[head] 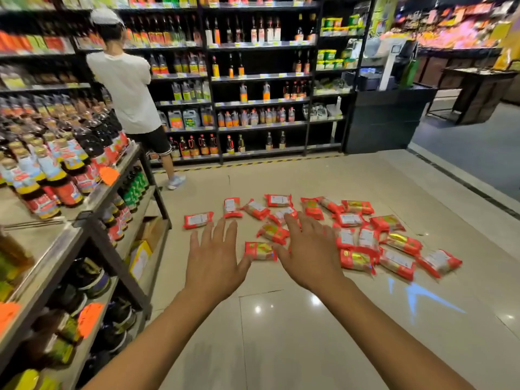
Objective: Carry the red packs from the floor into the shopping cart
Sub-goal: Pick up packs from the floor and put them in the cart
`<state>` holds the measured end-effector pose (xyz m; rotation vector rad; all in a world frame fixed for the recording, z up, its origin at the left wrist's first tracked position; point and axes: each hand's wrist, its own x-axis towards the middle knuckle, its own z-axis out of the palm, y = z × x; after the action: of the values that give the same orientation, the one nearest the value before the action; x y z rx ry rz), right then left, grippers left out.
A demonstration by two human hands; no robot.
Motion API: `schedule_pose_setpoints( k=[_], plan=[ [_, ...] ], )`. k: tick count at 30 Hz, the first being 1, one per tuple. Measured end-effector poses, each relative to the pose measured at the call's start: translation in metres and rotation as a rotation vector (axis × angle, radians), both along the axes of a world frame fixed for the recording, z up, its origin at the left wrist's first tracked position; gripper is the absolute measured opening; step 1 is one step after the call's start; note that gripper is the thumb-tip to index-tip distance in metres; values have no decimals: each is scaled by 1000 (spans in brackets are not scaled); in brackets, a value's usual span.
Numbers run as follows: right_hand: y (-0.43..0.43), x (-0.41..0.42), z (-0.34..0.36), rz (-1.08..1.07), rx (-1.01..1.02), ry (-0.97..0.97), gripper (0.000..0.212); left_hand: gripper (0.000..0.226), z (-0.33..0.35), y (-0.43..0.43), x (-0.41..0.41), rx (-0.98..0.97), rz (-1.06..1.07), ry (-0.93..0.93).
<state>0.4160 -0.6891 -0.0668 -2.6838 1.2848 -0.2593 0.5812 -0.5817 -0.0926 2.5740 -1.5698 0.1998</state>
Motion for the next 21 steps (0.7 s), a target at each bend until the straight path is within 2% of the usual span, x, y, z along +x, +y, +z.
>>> schedule_pose_setpoints(
  k=[4,8,15,21],
  plan=[
    [-76,52,7,65,43,-28,71,93,8,-56,45,18,73,-39],
    [-137,106,5,135,44,4,74,87,7,-95,81,31,163,-31],
    [-197,204,-10,264,49,44,74,90,-2,-141,154,38,266,7],
    [-250,300,-20,277,50,82,73,87,-21,-193,251,9,280,18]
  ],
)
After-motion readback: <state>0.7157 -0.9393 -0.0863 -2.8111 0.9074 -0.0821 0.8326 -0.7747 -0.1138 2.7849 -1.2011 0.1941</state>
